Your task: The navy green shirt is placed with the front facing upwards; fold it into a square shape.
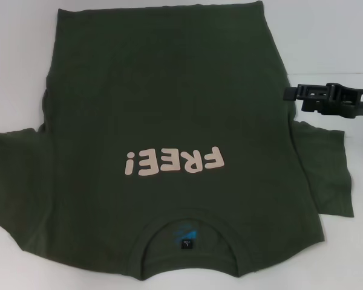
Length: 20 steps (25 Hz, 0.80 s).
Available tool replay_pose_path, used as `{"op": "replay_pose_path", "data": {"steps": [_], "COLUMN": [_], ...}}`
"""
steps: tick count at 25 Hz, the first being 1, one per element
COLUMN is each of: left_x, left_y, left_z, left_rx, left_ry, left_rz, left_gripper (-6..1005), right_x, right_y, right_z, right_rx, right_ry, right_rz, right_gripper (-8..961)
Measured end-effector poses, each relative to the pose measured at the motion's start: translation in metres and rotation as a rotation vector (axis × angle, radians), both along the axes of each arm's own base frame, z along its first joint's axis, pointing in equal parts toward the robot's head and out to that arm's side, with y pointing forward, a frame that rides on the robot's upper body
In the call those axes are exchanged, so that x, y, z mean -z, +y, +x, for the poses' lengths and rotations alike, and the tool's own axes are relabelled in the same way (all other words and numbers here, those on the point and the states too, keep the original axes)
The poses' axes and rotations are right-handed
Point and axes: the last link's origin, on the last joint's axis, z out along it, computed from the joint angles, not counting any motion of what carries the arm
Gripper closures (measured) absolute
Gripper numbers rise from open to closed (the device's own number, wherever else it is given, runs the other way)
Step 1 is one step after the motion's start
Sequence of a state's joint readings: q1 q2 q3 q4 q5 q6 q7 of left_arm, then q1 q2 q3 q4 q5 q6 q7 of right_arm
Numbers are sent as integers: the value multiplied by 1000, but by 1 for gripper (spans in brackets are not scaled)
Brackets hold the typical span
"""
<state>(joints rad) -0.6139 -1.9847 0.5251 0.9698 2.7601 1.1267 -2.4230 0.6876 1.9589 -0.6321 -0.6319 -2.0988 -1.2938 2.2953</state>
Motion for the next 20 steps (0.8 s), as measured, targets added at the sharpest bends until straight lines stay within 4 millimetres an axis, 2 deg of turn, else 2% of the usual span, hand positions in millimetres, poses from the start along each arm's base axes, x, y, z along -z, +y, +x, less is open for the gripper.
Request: {"op": "replay_pose_path", "data": {"steps": [8, 12, 17, 20], "left_x": [-6, 3, 19, 25], "left_y": [3, 3, 4, 8], "left_z": [3, 10, 33, 56], "left_rx": [-7, -6, -45, -79], "left_ry": [30, 5, -89, -152], "left_rz": [-1, -42, -137, -206], "left_gripper": [999, 999, 999, 998], "right_x": [0, 1, 2, 2], "right_y": [0, 0, -1, -1], "right_z": [0, 0, 2, 2], "right_rx": [1, 2, 9, 10], "right_ry": [1, -1, 0, -1], "right_rz": [-2, -4, -4, -6], "right_gripper": [118, 117, 117, 117]}}
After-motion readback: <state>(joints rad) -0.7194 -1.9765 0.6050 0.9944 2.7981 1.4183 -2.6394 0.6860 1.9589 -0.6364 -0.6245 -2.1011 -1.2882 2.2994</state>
